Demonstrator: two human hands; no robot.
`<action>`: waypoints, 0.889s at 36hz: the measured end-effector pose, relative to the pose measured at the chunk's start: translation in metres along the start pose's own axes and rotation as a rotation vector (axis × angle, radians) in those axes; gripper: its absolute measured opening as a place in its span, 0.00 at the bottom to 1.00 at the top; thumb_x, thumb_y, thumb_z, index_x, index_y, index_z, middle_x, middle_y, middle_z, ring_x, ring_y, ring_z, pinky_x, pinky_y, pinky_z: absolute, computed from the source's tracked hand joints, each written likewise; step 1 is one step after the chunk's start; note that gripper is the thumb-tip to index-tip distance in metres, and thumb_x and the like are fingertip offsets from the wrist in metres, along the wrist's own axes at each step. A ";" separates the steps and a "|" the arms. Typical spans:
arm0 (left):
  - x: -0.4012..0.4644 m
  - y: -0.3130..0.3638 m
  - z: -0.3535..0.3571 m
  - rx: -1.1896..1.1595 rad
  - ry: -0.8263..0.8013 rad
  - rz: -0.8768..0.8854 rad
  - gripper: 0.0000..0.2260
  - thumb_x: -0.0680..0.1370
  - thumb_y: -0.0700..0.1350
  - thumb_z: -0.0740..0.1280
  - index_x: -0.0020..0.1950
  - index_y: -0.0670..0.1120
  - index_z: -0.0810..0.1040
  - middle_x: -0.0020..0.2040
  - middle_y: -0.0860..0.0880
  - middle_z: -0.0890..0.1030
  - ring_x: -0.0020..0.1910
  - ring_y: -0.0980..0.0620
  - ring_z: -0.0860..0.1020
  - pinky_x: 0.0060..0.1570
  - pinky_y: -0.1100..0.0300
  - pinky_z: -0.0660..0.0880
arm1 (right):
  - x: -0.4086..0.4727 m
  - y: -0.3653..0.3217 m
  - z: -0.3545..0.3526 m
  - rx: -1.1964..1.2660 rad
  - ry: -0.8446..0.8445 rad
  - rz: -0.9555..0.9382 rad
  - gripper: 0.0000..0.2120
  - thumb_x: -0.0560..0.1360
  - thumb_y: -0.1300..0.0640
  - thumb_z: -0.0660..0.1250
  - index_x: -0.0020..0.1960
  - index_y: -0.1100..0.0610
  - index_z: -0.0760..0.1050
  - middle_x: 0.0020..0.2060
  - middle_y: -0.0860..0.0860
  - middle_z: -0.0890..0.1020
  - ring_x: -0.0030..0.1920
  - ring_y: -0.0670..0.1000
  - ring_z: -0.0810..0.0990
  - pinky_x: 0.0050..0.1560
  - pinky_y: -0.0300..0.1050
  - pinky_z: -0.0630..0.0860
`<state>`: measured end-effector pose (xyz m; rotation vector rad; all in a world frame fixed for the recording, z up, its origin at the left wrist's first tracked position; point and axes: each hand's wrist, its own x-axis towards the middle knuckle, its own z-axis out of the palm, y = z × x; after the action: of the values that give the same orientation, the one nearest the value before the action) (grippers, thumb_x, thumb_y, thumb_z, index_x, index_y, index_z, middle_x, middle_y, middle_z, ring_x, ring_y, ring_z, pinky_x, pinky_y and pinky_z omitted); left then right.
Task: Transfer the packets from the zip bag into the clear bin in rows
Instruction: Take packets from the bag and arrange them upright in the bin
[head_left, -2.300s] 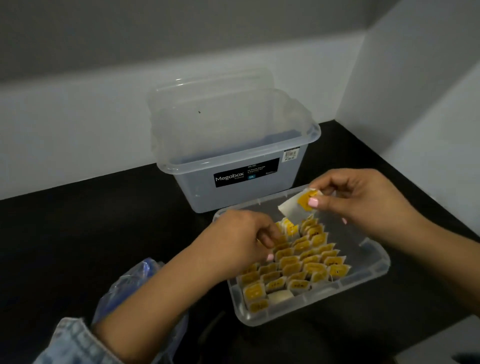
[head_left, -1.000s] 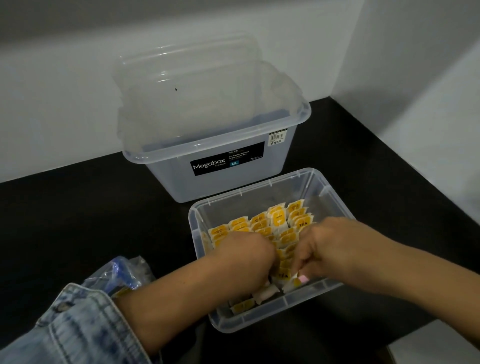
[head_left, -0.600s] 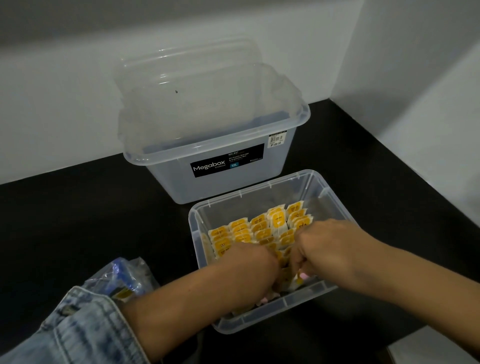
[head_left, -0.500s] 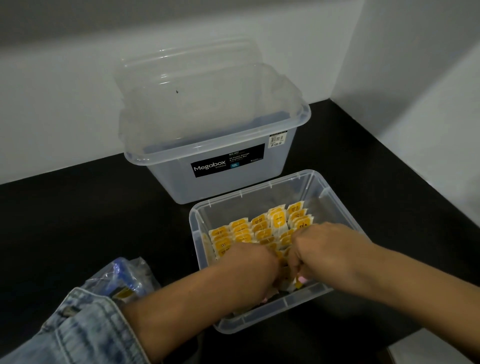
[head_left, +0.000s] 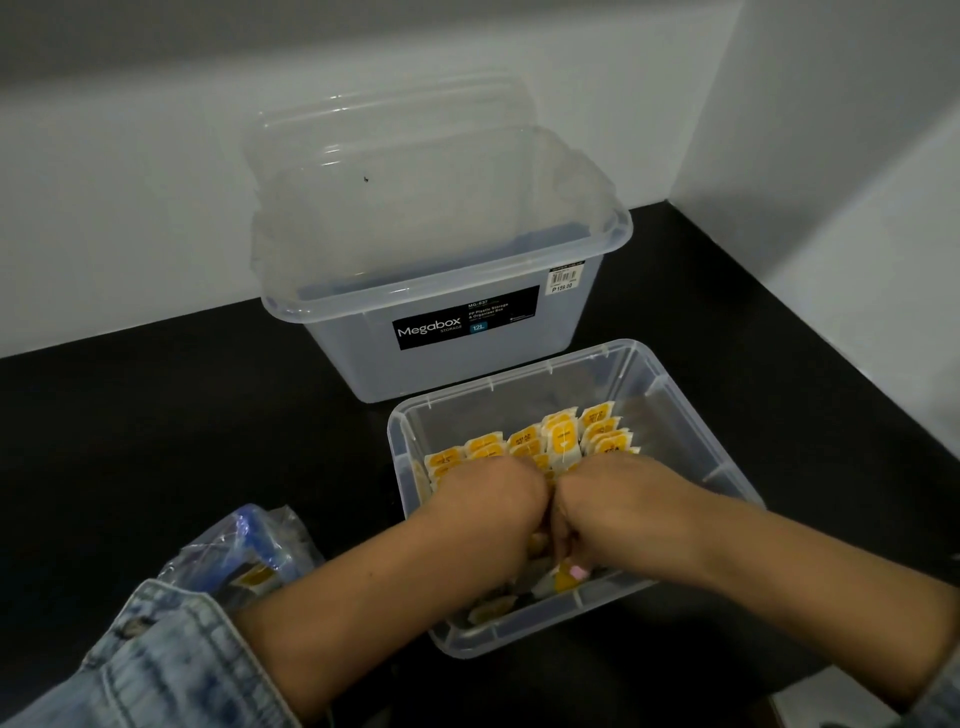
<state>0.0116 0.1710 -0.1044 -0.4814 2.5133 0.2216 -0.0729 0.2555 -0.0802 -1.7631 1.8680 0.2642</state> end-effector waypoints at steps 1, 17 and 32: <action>-0.002 -0.002 -0.001 -0.003 0.038 0.007 0.15 0.75 0.41 0.69 0.60 0.46 0.74 0.59 0.47 0.74 0.55 0.47 0.76 0.51 0.55 0.76 | 0.002 0.000 0.001 -0.019 -0.008 0.007 0.09 0.75 0.55 0.67 0.54 0.54 0.81 0.51 0.49 0.81 0.54 0.48 0.78 0.56 0.43 0.74; -0.049 -0.042 -0.026 -0.218 0.489 -0.028 0.15 0.74 0.51 0.70 0.59 0.59 0.73 0.55 0.57 0.74 0.55 0.55 0.75 0.52 0.55 0.76 | 0.032 -0.028 0.006 -0.365 -0.054 -0.068 0.16 0.77 0.58 0.64 0.63 0.61 0.73 0.55 0.56 0.79 0.56 0.56 0.78 0.44 0.43 0.70; -0.112 -0.115 -0.024 -0.435 0.549 -0.209 0.14 0.73 0.47 0.71 0.56 0.61 0.75 0.46 0.61 0.73 0.44 0.64 0.74 0.46 0.66 0.73 | 0.012 -0.033 -0.019 -0.142 0.178 -0.040 0.08 0.70 0.51 0.72 0.49 0.47 0.80 0.43 0.42 0.80 0.45 0.43 0.75 0.40 0.39 0.67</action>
<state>0.1308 0.0912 -0.0278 -1.1005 2.9124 0.6339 -0.0454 0.2319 -0.0634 -1.9747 1.9770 0.2362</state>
